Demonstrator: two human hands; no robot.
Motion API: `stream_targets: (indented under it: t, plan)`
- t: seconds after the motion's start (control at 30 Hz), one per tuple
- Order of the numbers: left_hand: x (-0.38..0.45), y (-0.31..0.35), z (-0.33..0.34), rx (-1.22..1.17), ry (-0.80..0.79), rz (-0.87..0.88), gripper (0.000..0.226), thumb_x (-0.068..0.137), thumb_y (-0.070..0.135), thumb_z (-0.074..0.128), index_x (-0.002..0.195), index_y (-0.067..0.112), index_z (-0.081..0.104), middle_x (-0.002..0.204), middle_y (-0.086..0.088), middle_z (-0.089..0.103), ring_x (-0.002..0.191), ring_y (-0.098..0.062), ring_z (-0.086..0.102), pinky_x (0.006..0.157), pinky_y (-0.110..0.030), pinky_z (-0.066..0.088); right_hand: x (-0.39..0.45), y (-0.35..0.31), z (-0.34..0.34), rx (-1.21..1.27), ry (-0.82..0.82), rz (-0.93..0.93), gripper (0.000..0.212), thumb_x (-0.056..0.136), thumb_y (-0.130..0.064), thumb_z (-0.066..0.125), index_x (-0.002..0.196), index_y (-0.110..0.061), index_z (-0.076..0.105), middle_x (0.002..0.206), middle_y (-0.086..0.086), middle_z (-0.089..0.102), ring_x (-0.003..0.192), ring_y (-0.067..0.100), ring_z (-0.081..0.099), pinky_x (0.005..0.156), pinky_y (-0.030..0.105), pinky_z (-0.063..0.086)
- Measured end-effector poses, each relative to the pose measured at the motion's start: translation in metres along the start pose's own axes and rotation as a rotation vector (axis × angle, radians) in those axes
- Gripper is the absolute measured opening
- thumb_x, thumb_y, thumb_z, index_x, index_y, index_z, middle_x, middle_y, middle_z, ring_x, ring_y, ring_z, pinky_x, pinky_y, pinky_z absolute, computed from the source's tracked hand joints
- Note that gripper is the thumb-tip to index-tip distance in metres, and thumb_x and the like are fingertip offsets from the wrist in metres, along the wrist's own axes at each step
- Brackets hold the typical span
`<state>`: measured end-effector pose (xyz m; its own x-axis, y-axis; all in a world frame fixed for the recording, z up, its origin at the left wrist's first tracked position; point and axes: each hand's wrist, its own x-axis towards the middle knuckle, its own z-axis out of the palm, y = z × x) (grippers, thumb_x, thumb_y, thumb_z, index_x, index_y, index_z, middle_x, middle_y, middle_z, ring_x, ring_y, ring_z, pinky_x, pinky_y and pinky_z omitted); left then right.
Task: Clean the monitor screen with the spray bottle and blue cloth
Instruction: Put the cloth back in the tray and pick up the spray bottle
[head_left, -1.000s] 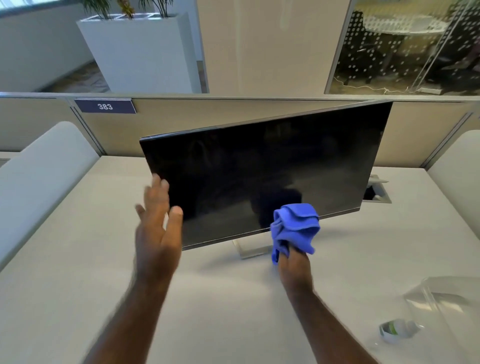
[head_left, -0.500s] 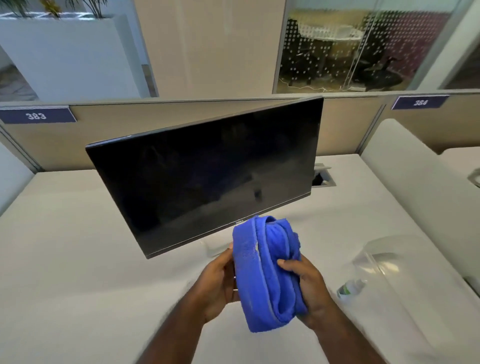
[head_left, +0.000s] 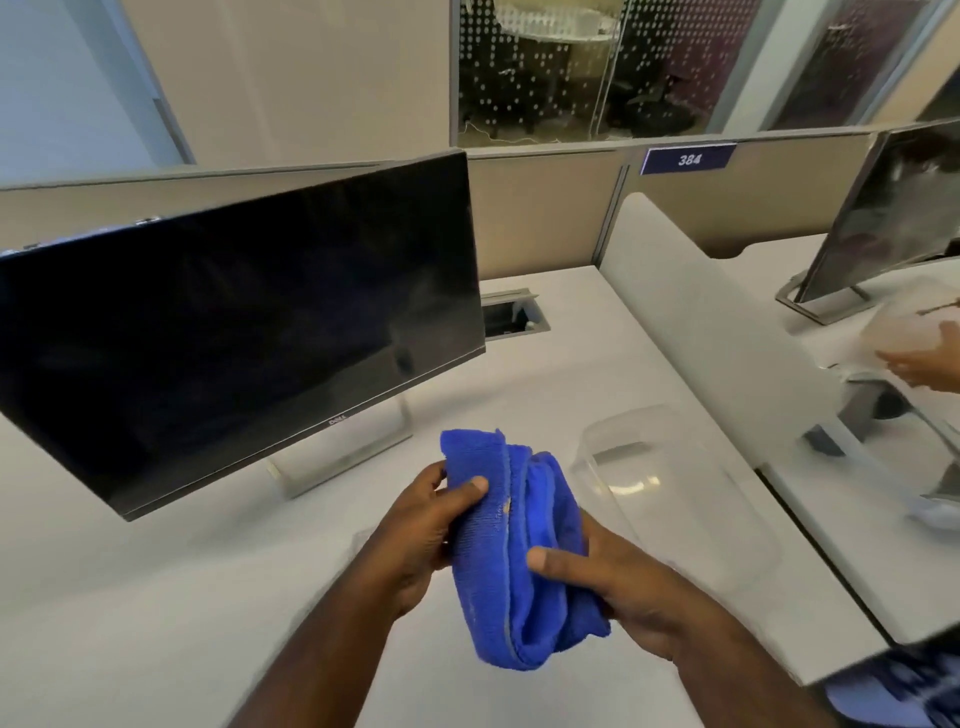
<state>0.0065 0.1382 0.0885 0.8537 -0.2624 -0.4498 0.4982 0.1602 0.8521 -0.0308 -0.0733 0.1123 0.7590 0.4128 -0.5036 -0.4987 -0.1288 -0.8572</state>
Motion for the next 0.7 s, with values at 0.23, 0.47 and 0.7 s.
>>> stream_targets:
  t: [0.23, 0.47, 0.7]
  plan:
    - [0.055, 0.000, 0.098, 0.033, 0.040, 0.081, 0.055, 0.086, 0.010, 0.072, 0.124, 0.041, 0.047, 0.122, 0.004, 0.065, 0.098, -0.015, 0.071, 0.065, -0.030, 0.059, -0.030, 0.009, -0.095, -0.022, 0.396, 0.005, 0.070, 0.065, -0.023, 0.083, 0.127, -0.027, 0.051, 0.108, 0.001, 0.074, 0.090, 0.016, 0.074, 0.061, 0.025, 0.056]
    - [0.117, -0.013, 0.174, 0.118, 0.065, 0.012, 0.059, 0.084, 0.003, 0.069, 0.133, 0.024, 0.043, 0.116, -0.008, 0.065, 0.101, -0.025, 0.068, 0.082, -0.045, 0.060, -0.032, 0.029, -0.193, -0.213, 0.576, 0.004, 0.052, 0.078, -0.018, 0.081, 0.124, -0.024, 0.059, 0.106, -0.001, 0.073, 0.087, 0.010, 0.072, 0.074, 0.030, 0.060]
    - [0.153, -0.033, 0.206, 0.246, 0.118, -0.078, 0.032, 0.082, -0.003, 0.062, 0.095, 0.025, 0.054, 0.101, -0.008, 0.066, 0.099, -0.029, 0.066, 0.081, -0.049, 0.060, -0.012, 0.052, -0.224, -0.430, 0.740, 0.071, 0.070, 0.079, -0.015, 0.077, 0.140, -0.022, 0.044, 0.119, 0.004, 0.062, 0.098, 0.022, 0.066, 0.082, 0.042, 0.058]
